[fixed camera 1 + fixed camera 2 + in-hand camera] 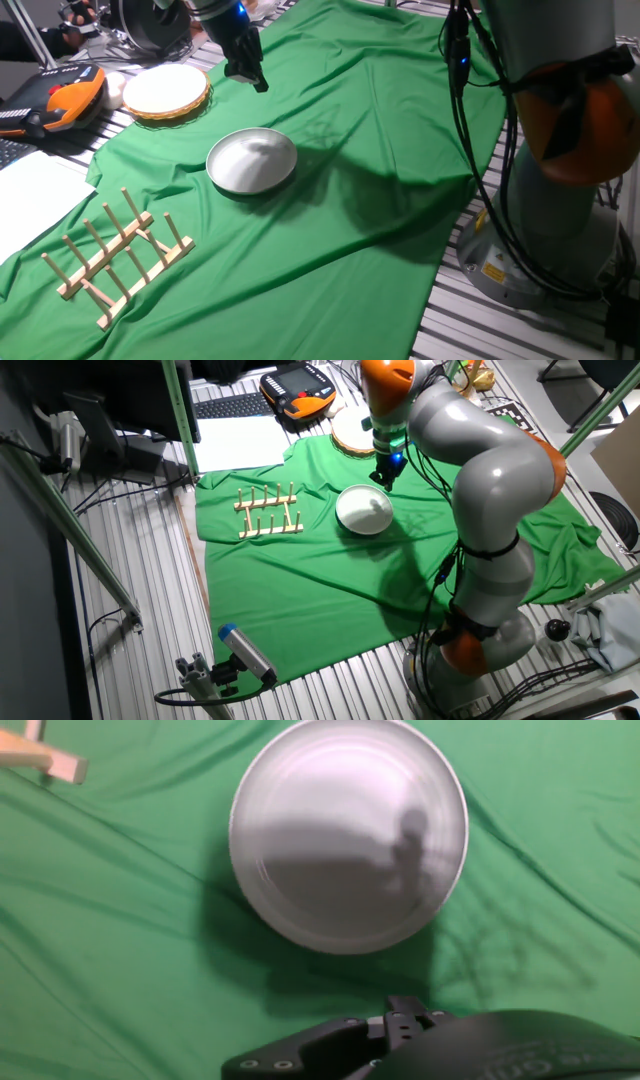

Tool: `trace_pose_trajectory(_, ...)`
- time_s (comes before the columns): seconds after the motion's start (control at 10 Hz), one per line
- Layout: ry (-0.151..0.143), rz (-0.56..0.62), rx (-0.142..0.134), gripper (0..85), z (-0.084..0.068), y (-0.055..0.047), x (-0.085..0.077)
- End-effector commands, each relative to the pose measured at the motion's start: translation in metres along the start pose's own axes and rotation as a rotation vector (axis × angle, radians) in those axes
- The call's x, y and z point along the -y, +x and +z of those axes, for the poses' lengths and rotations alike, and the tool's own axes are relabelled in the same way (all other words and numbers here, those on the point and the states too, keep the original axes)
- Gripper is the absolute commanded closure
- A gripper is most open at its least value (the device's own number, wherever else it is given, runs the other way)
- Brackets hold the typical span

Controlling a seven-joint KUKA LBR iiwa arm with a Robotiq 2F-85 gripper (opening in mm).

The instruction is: Put the dish on the dish rack

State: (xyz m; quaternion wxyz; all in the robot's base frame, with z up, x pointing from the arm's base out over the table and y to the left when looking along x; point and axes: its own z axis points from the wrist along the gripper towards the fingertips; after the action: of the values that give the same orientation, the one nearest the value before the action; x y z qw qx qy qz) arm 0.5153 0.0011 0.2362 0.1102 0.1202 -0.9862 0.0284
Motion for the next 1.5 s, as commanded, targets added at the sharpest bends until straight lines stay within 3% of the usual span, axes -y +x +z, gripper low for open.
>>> trace_pose_trajectory(0.0, -0.001, 0.006, 0.024, 85.0, 0.0003, 0.0002, 0.0003)
trace_pose_trajectory(0.1, 0.006, 0.014, 0.034, 85.0, 0.0003, 0.0002, 0.0003)
trace_pose_trajectory(0.2, 0.04, 0.032, 0.053, 85.0, 0.0003, 0.0002, 0.0003)
trace_pose_trajectory(0.3, 0.061, 0.054, 0.088, 85.0, 0.0003, 0.0002, 0.0003)
trace_pose_trajectory(0.4, 0.065, 0.079, 0.147, 85.0, 0.0003, 0.0002, 0.0003)
trace_pose_trajectory(0.5, 0.086, 0.097, 0.174, 85.0, 0.0003, 0.0002, 0.0003)
trace_pose_trajectory(0.6, 0.066, 0.088, 0.163, 85.0, 0.0003, 0.0002, 0.0003)
trace_pose_trajectory(0.7, -0.023, 0.081, 0.155, 85.0, 0.0003, 0.0002, 0.0003)
trace_pose_trajectory(0.8, -0.08, 0.059, 0.13, 85.0, 0.0003, 0.0002, 0.0003)
trace_pose_trajectory(1.0, -0.106, 0.058, 0.124, 85.0, 0.0003, 0.0002, 0.0003)
trace_pose_trajectory(1.2, -0.088, 0.058, 0.114, 85.0, -0.0007, 0.0001, -0.0007)
trace_pose_trajectory(1.4, -0.097, 0.071, 0.106, 85.0, -0.0005, -0.0017, -0.0059)
